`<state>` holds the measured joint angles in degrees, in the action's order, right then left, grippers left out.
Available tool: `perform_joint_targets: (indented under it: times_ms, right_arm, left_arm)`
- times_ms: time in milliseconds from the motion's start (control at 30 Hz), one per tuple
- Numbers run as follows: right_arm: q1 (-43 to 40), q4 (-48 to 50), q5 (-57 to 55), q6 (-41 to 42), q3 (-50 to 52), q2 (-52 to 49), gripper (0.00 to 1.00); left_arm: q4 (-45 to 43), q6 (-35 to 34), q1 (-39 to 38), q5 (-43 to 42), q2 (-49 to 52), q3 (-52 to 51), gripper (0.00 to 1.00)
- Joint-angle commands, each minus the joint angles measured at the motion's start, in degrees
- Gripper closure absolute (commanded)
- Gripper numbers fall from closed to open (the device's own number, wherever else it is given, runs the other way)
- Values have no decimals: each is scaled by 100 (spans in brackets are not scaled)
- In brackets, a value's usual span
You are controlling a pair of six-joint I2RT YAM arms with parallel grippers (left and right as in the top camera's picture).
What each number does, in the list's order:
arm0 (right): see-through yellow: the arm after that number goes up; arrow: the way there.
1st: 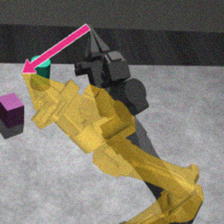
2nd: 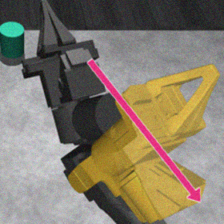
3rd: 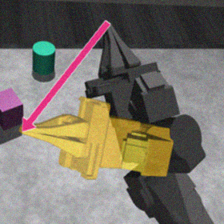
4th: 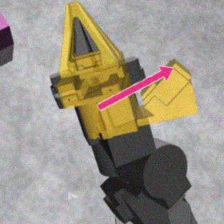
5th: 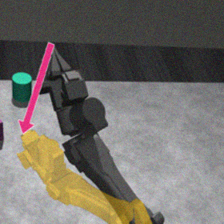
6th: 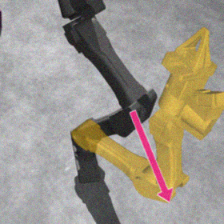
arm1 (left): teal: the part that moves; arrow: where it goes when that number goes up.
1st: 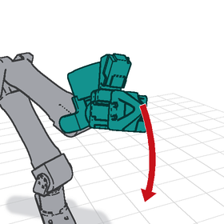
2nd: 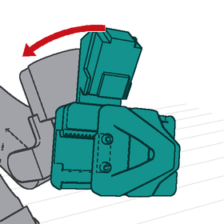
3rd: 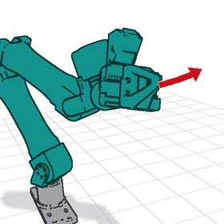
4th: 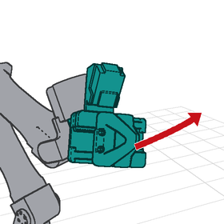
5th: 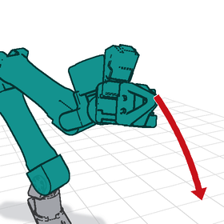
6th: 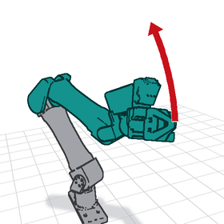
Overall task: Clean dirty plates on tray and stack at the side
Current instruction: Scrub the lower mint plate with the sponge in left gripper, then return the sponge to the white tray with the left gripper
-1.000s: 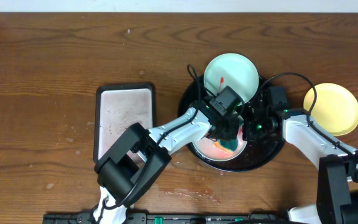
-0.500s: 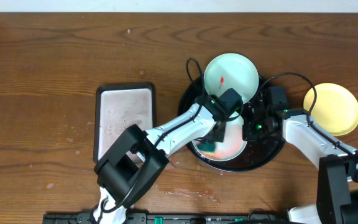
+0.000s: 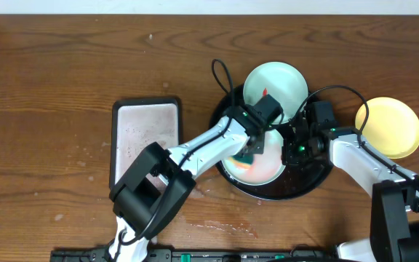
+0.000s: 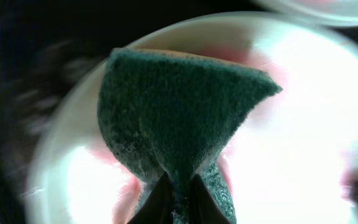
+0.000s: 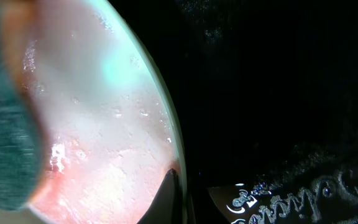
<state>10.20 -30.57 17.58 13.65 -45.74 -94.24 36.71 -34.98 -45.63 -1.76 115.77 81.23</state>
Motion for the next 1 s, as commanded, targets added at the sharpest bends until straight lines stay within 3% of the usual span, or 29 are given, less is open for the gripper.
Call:
perform_joint_targets:
  times_ms: [0,100,333,567,733,967]
  right_arm:
    - [-2,-50,-575,-44,92,-188,99]
    - [-2,-50,-573,-44,92,-188,99]
    - [-2,-52,-573,-44,92,-188,99]
    - [-2,-48,-573,-44,92,-188,99]
    - [-2,-50,-570,-44,92,-188,99]
    - [-2,-55,-573,-44,92,-188,99]
  left_arm:
    - [-546,-90,-15,-1893,273,-33,92]
    - [-769,-87,-186,-2302,341,-33,92]
    - [-315,232,-376,-2096,358,-33,92]
    - [577,79,79,133,72,-9,93]
    - [754,181,284,1803,-144,31,93]
    - [737,538,66,2063,-271,103,93]
